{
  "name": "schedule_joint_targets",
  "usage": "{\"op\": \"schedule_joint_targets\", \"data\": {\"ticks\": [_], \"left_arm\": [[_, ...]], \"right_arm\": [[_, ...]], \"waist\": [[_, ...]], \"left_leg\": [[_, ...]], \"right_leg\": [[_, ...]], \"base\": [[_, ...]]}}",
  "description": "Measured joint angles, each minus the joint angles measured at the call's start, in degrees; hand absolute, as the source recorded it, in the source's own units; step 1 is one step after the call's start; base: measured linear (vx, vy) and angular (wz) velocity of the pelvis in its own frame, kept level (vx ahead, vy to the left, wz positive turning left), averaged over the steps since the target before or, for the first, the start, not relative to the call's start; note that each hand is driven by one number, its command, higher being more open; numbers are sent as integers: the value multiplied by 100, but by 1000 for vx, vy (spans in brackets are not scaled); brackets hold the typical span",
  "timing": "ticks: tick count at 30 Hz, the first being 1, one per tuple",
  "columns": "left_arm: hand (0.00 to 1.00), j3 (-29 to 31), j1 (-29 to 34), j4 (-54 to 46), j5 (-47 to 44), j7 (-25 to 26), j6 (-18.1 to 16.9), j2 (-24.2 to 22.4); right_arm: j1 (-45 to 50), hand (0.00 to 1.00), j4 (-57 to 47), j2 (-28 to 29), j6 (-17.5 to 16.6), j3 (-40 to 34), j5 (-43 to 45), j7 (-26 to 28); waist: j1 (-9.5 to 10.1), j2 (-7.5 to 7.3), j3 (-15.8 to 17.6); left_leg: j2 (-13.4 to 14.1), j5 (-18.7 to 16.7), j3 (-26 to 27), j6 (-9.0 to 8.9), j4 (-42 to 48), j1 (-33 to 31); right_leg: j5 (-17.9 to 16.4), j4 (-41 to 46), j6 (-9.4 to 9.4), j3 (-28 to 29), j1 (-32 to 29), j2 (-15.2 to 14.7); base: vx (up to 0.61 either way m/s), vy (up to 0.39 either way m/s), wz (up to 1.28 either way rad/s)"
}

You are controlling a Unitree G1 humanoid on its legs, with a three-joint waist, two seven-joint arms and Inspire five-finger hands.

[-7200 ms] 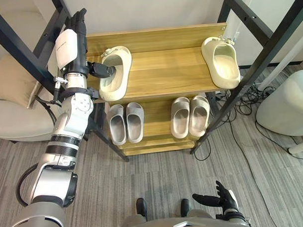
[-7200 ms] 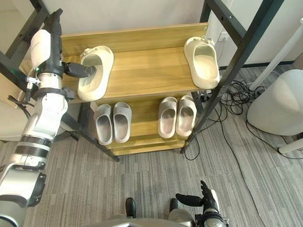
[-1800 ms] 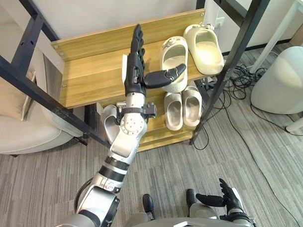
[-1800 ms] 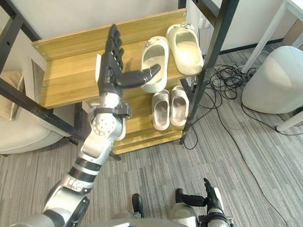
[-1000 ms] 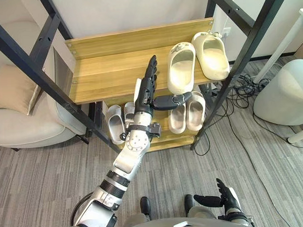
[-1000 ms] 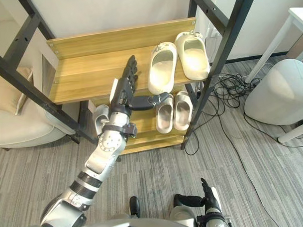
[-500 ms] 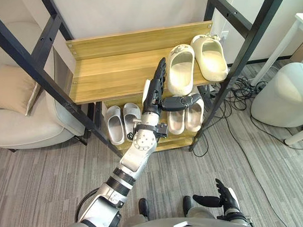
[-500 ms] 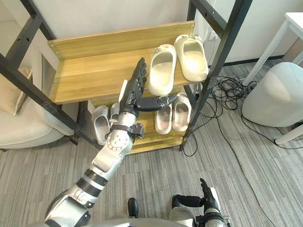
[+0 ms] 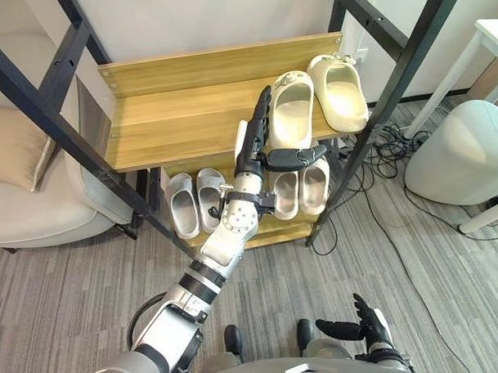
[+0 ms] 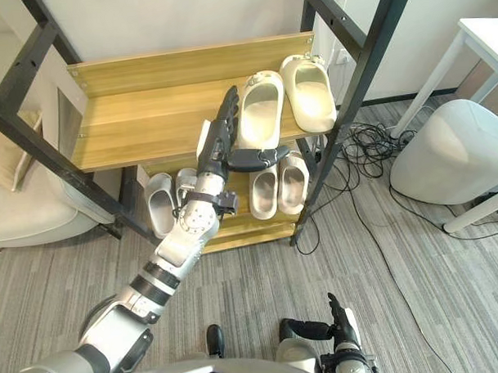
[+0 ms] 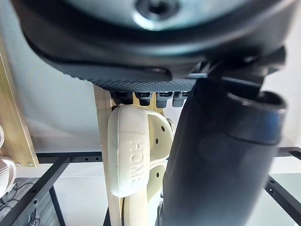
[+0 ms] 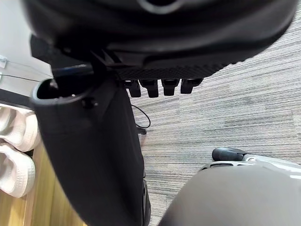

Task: Organize the slippers on the shoe rack

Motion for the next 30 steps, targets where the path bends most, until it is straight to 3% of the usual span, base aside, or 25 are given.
{"op": "schedule_joint_targets", "data": {"ticks": [13,30], "left_arm": [[100,-8,-253,234,54,167,-148,-380],[100,98,-387,369,48,272,-194,-341]], "right_arm": [[-17,100,0,104,1,-165,17,-87],[-9,100,2,161,6,-262,20,-121]], "waist": [[-9,-31,57],[5,-27,75]], "left_leg": [[48,-12,96,-33,-3,-159],[70,-6,225,-64,-26,-175]], "right_leg": [[-31,1,-54,61,-213,49],[8,0,-124,121,-290,82]], "base": [[-5,3,-3],[-11,4,-3]]}}
